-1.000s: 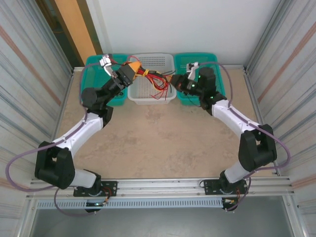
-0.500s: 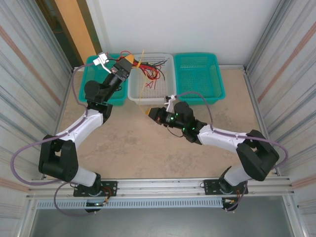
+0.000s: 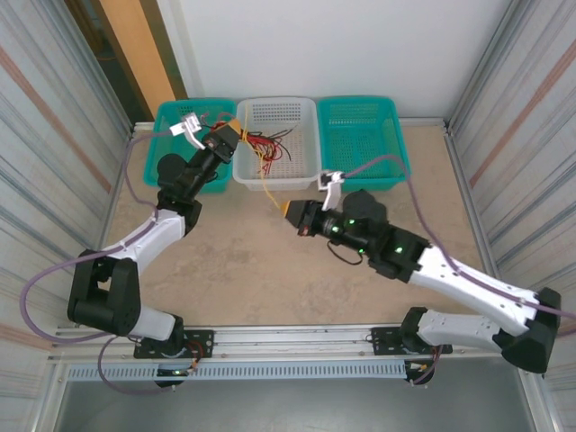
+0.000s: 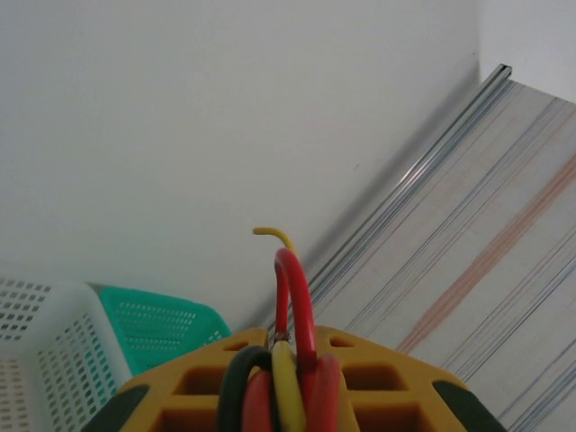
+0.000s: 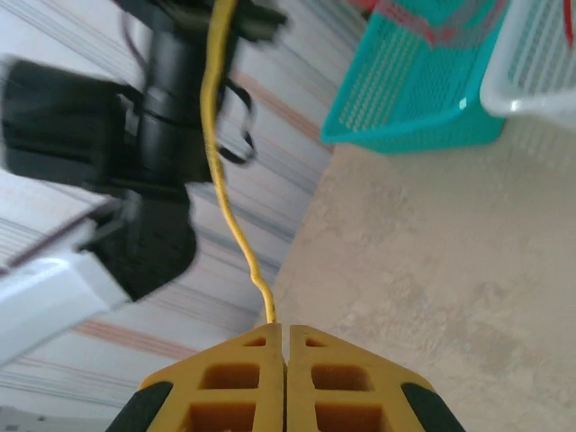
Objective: Untangle the cables
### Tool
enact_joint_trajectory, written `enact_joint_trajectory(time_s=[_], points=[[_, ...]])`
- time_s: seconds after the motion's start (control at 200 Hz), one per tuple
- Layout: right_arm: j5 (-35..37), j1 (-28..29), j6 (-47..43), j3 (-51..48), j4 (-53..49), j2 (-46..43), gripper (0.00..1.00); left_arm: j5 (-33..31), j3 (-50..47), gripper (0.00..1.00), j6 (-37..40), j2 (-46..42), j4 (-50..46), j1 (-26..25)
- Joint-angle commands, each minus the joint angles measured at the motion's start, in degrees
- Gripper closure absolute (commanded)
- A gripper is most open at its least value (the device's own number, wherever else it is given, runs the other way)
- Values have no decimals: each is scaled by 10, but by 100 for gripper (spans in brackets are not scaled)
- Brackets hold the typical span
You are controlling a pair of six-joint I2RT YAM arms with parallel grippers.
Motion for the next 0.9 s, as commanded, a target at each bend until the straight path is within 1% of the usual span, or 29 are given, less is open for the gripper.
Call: enact_joint_trajectory(time_s=[0.0,0.13,0.256,0.371,0.541,0.561,0.606,0.646,0.666,0.681,0.707,0.727,0.797,0.877,0.892], points=[[18,-43,-86,60,-96,-46,100,-5,-26,100,17,-29,18,3],[-17,-112,-103,104,-135,-59,100,7,-52,100,13,-49,10,3],[-45,-164,-99,113,-145,-63,100,30,-64,100,-1,-61,12,3],[-55,-186,-98,109,-151,-64,100,56,-78,100,-28,-69,22,3],[-64,-186,-78,83,-164,-48,100,78,-84,100,-66,-83,43,5],[-59,-185,-75,81,-170,-45,93,84,-82,100,-70,-83,46,5],[-49,-186,-71,79,-186,-39,73,94,-77,100,-78,-84,48,5],[-34,-183,-71,83,-207,-36,60,101,-72,100,-85,-83,51,5],[-24,-182,-73,85,-215,-36,48,106,-70,100,-88,-82,53,5],[-15,-180,-74,87,-220,-37,37,109,-68,100,-90,-80,55,5],[-4,-178,-78,92,-233,-38,29,118,-64,100,-92,-78,55,5],[4,-179,-82,96,-241,-39,26,126,-59,100,-94,-74,54,5],[16,-180,-93,114,-253,-41,23,159,-45,100,-102,-59,54,5],[-8,-183,-105,146,-254,-28,25,194,-38,100,-122,-43,73,5],[-17,-184,-108,154,-254,-11,25,200,-37,100,-124,-41,77,4]])
